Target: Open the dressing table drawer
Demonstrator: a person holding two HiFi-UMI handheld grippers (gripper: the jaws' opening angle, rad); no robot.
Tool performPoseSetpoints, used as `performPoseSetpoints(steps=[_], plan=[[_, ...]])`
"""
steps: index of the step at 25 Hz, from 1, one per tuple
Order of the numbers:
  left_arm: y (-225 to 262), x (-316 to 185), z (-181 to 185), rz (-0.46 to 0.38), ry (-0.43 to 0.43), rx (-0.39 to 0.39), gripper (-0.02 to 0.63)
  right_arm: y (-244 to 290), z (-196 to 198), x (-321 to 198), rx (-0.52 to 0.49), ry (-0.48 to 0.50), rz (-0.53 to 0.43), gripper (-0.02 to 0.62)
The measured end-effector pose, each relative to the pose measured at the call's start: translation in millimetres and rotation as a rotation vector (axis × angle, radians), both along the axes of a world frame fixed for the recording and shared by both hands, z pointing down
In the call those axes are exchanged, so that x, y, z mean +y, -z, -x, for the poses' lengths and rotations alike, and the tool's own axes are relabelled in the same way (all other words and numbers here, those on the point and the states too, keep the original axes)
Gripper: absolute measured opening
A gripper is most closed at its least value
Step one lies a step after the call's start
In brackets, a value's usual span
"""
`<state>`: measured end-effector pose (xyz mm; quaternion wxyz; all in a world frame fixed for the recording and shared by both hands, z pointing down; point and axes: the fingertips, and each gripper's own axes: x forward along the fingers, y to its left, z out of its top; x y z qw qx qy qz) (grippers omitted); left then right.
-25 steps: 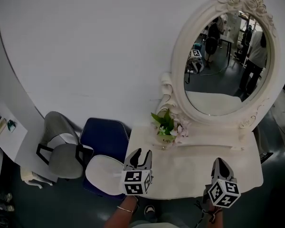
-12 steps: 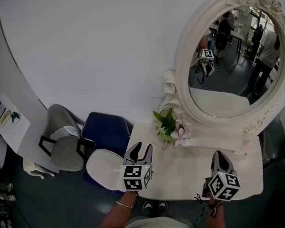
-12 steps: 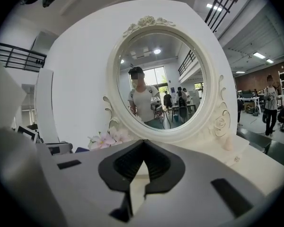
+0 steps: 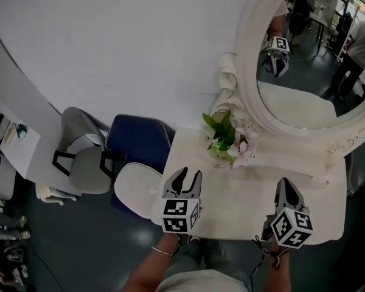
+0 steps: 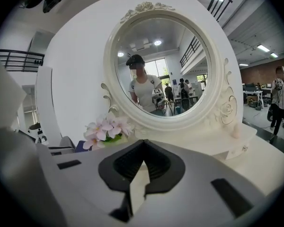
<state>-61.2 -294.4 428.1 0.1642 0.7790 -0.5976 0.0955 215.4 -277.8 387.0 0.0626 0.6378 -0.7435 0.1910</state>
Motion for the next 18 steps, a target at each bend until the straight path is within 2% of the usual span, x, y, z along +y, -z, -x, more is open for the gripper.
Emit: performPoseSetpoints(steps=[11, 18], plan=[[-84.9, 21.0, -2.7, 0.167, 0.009, -0.001, 0.160, -84.4, -4.0, 18.2, -0.048, -0.011, 0.158, 0.008], [-101.7, 30.2, -9.5, 0.197, 0.004, 0.011, 0.161, -93.5, -9.4, 26.6, -0.034, -0.016, 0.181, 0.008]])
